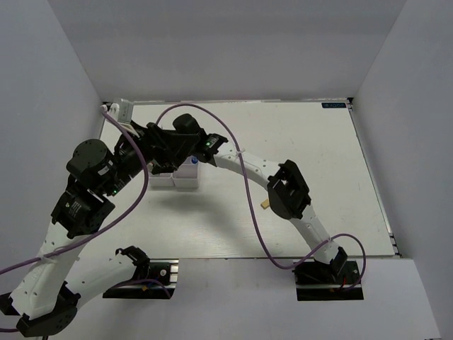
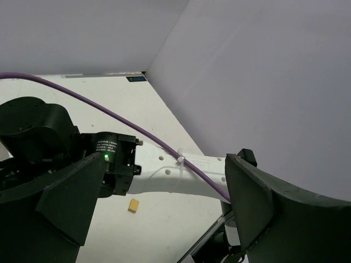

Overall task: Sort the stationery into containers
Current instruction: Place the stationery in the storage box, then pick up the stationery from the center of the board.

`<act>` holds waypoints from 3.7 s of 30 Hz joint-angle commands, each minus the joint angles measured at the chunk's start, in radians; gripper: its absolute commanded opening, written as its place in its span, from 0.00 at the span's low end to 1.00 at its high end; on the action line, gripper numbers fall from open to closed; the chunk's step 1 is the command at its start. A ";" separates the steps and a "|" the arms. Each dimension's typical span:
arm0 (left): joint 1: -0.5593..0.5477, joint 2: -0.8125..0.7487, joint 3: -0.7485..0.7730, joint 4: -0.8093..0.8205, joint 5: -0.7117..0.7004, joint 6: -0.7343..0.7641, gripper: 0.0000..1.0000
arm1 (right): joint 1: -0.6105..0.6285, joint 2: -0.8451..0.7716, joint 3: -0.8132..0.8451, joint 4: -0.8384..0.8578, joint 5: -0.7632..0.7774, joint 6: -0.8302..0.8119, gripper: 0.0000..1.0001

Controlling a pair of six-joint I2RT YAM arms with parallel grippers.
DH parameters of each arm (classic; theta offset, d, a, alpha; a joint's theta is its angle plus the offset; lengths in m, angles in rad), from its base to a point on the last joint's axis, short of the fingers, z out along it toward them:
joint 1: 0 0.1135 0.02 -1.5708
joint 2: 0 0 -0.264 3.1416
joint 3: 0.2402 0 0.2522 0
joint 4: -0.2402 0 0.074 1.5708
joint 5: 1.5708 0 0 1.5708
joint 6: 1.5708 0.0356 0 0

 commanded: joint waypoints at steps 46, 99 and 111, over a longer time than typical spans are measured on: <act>-0.002 -0.034 -0.155 0.070 0.033 -0.070 1.00 | -0.109 -0.446 -0.415 0.006 0.322 -0.101 0.12; -0.002 -0.143 -0.373 -0.008 0.025 -0.180 0.89 | -0.414 -0.706 -1.221 -0.424 0.265 -1.311 0.60; -0.002 -0.125 -0.354 0.052 0.068 -0.171 0.89 | -0.377 -0.629 -0.963 -0.545 0.131 -1.147 0.08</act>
